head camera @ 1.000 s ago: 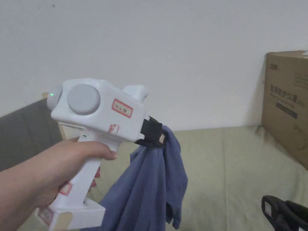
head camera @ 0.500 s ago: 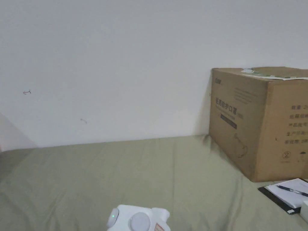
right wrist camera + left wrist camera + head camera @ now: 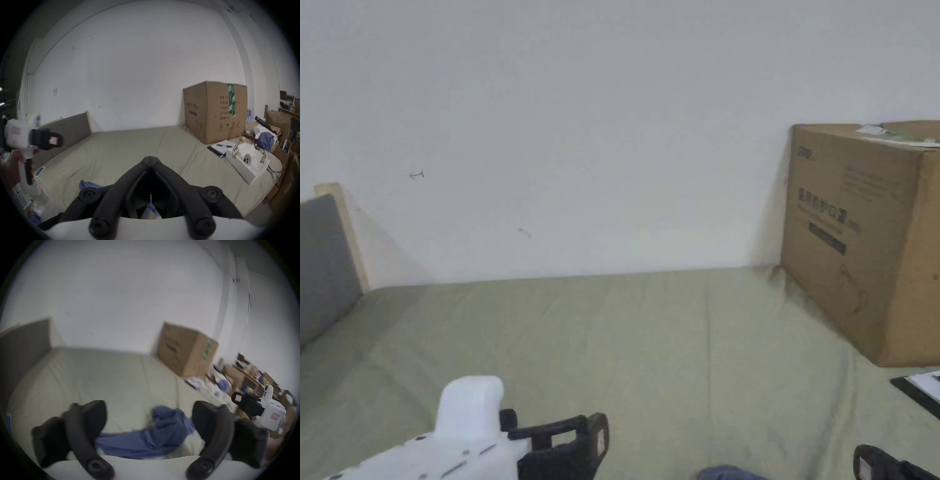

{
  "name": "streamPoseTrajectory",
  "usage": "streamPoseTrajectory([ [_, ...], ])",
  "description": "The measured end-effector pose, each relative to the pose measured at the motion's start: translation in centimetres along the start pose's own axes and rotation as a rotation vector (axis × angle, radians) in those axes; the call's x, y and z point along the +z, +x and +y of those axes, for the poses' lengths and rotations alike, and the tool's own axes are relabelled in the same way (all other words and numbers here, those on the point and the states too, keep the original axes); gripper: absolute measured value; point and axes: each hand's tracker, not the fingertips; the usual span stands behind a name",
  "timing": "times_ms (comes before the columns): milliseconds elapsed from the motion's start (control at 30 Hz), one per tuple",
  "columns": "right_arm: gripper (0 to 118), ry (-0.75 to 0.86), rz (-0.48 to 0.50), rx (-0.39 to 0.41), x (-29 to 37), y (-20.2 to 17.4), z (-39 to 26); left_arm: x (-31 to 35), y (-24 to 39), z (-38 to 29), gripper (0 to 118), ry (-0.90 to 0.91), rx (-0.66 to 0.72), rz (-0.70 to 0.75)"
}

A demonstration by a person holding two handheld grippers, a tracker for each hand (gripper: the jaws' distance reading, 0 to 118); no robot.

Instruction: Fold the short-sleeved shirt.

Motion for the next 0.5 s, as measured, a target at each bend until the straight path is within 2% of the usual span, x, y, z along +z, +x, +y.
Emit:
streamPoseTrajectory([
  [33, 0, 0.025, -0.013, 0.006, 0.2, -0.3, -0.3, 1.8, 0.0, -1.1, 86, 0.069, 0.001, 0.043],
  [67, 0, 0.051, -0.021, 0.009, 0.5, -0.6, -0.6, 3.4, 0.2, -2.4, 52, 0.135, 0.003, 0.124],
  [100, 0, 0.079, -0.032, 0.008, 0.7, -0.8, -1.1, 4.4, 0.3, -3.5, 2, 0.174, -0.014, 0.186],
  [200, 0, 0.131, -0.066, 0.009, 1.0, -1.6, -2.0, 6.3, -0.3, -6.8, 0, 0.254, -0.060, 0.223],
  [300, 0, 0.149, -0.095, 0.013, 1.3, -2.0, -2.5, 7.5, 0.3, -8.6, 0, 0.311, -0.089, 0.353],
  [400, 0, 0.146, -0.102, 0.018, 1.3, -1.9, -2.5, 8.0, 0.4, -9.1, 0, 0.304, -0.073, 0.337],
  [500, 0, 0.147, -0.133, 0.002, 1.5, -1.7, -2.5, 7.5, 0.8, -9.3, 0, 0.279, -0.137, 0.367],
])
